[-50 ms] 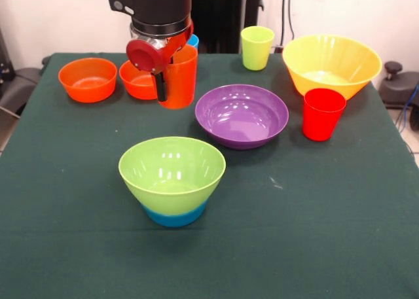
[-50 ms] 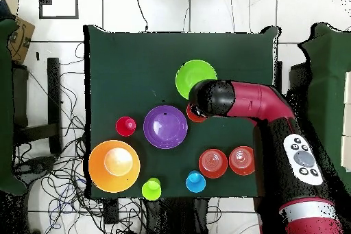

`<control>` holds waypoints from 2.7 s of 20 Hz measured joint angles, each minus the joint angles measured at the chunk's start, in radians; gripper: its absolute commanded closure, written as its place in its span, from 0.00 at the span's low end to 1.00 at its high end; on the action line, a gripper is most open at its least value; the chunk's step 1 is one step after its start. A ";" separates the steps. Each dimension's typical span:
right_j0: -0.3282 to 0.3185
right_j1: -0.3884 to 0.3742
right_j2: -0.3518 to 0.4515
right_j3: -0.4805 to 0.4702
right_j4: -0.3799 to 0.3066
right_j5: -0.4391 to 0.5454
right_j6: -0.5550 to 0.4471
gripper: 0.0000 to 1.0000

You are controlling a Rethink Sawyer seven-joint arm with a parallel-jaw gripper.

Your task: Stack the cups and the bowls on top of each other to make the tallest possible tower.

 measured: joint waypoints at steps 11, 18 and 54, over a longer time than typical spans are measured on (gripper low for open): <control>0.000 0.006 0.008 -0.011 0.001 0.000 0.000 1.00; 0.002 0.040 0.011 -0.061 0.002 0.000 0.000 1.00; 0.006 0.194 0.012 -0.136 0.001 -0.134 0.000 1.00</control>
